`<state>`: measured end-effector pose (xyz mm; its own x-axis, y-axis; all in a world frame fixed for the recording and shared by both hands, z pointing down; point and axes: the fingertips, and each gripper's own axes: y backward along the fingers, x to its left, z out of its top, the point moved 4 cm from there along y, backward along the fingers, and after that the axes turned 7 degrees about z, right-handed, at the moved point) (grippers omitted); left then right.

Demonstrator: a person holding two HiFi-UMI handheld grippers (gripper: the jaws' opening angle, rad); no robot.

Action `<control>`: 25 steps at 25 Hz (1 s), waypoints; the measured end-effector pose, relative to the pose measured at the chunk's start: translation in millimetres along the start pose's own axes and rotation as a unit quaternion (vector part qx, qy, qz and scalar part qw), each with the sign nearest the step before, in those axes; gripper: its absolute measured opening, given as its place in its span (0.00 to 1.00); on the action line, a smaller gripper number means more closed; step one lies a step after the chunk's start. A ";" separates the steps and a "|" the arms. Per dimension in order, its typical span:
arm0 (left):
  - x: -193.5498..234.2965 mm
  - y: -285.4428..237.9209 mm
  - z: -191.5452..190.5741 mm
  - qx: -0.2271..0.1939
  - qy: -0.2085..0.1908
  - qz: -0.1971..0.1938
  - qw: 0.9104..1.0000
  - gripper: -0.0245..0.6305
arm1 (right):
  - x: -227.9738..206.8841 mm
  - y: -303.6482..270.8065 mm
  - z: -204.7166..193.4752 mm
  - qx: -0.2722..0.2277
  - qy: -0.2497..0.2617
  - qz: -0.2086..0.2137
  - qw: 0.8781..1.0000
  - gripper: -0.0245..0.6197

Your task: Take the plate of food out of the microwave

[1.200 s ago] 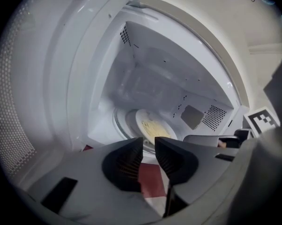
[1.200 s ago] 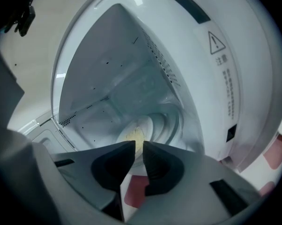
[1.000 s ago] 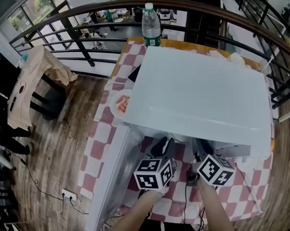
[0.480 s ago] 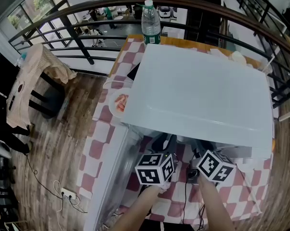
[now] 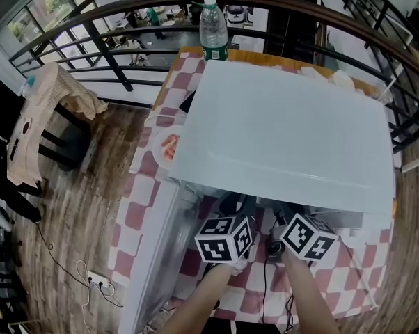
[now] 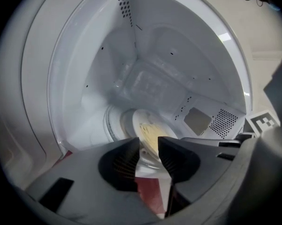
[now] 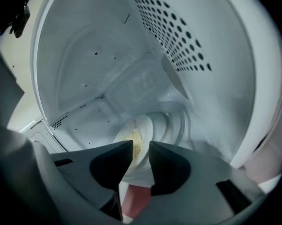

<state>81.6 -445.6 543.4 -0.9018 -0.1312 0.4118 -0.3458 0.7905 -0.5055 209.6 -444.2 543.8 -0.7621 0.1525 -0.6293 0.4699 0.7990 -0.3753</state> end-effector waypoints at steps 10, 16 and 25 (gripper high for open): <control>-4.4 3.1 -4.6 -0.001 -0.005 -0.001 1.000 0.23 | -1.0 2.5 -1.1 -0.004 -0.007 0.005 1.000 0.19; -8.4 16.0 -13.9 0.002 0.005 -0.005 1.000 0.23 | -3.3 11.5 -6.3 -0.001 -0.016 0.003 1.000 0.19; -18.8 35.9 -29.6 0.003 0.021 -0.008 1.000 0.23 | -2.9 26.8 -9.4 -0.004 -0.011 0.002 1.000 0.19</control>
<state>93.8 -397.1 539.9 -0.8845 -0.1184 0.4513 -0.3617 0.7851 -0.5028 220.1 -417.8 542.0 -0.7499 0.1439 -0.6457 0.4696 0.8033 -0.3663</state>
